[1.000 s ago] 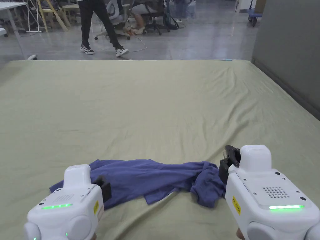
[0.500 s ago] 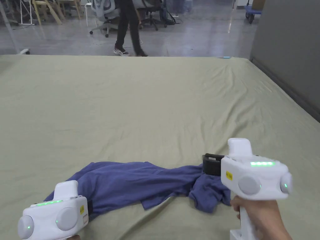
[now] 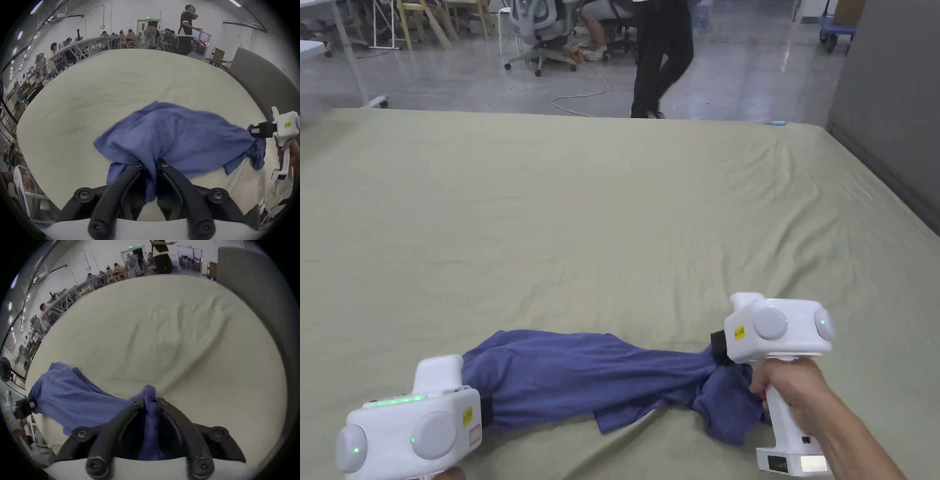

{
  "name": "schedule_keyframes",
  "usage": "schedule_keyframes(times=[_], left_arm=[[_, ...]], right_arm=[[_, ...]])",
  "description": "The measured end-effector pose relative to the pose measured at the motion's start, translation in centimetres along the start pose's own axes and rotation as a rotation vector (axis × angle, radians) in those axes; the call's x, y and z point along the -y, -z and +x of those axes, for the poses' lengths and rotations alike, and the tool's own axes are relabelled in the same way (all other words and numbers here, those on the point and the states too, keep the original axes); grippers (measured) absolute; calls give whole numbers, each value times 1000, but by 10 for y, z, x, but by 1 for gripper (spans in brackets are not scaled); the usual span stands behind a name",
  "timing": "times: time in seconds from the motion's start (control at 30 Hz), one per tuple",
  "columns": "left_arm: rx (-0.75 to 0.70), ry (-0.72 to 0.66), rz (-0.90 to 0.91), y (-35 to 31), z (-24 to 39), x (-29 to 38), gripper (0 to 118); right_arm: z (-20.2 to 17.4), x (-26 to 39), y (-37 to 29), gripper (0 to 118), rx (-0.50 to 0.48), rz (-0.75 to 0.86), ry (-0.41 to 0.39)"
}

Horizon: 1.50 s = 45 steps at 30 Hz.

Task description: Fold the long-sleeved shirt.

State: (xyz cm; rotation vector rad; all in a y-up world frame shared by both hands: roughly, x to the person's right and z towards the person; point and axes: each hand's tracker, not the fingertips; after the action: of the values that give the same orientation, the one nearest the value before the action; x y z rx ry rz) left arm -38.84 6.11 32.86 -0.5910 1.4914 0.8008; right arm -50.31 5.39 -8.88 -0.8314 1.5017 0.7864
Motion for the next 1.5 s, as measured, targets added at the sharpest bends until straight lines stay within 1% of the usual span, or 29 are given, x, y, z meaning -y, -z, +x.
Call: schedule_keyframes(times=[0.03,0.07,0.13,0.2,0.23,0.33,0.4,0.47,0.53,0.57,0.63,0.73,0.77,0.9,0.97,1.03,1.23,1.3,1.4,1.5], left_arm=[[13,-9,28,-4,0,-7,8],[31,-13,50,-10,0,-18,8],[51,11,99,-22,4,-43,8],[67,39,176,-39,9,-75,8],[83,41,203,-48,12,-95,8],[93,102,326,-84,32,-159,8],[83,142,396,-106,43,-200,8],[116,140,441,-128,57,-242,8],[128,143,469,-141,69,-284,8],[120,136,478,-146,74,-300,8],[90,157,524,-159,84,-328,8],[145,107,525,-166,87,-347,7],[140,109,525,-165,90,-349,7],[128,137,501,-144,95,-335,8],[132,150,430,-122,96,-318,7],[123,155,365,-94,97,-296,7],[117,154,157,3,95,-205,8],[126,167,56,29,94,-177,8],[122,158,39,43,91,-153,7],[157,121,68,34,82,-143,8]], right_arm=[[-2,-3,-10,10,-17,45,-34],[-3,-8,-24,10,-46,85,-40],[-6,-18,-58,10,-70,156,-36],[-10,-36,-97,10,-104,270,-38],[-16,-43,-127,10,-105,328,-47],[-24,-86,-185,10,-56,474,-122],[-24,-116,-215,9,-43,551,-141],[-24,-148,-246,10,-1,621,-150],[-19,-185,-268,9,70,675,-139],[-17,-198,-278,9,88,690,-141],[-3,-228,-292,10,70,722,-103],[8,-245,-301,10,74,722,-56],[10,-238,-306,10,84,724,-53],[23,-228,-279,10,99,684,-40],[27,-212,-253,9,90,649,-27],[31,-193,-218,10,79,583,-21],[35,-108,-101,10,69,354,48],[36,-78,-68,10,86,303,58],[37,-51,-46,10,81,258,57],[35,-33,-62,10,65,275,64]])
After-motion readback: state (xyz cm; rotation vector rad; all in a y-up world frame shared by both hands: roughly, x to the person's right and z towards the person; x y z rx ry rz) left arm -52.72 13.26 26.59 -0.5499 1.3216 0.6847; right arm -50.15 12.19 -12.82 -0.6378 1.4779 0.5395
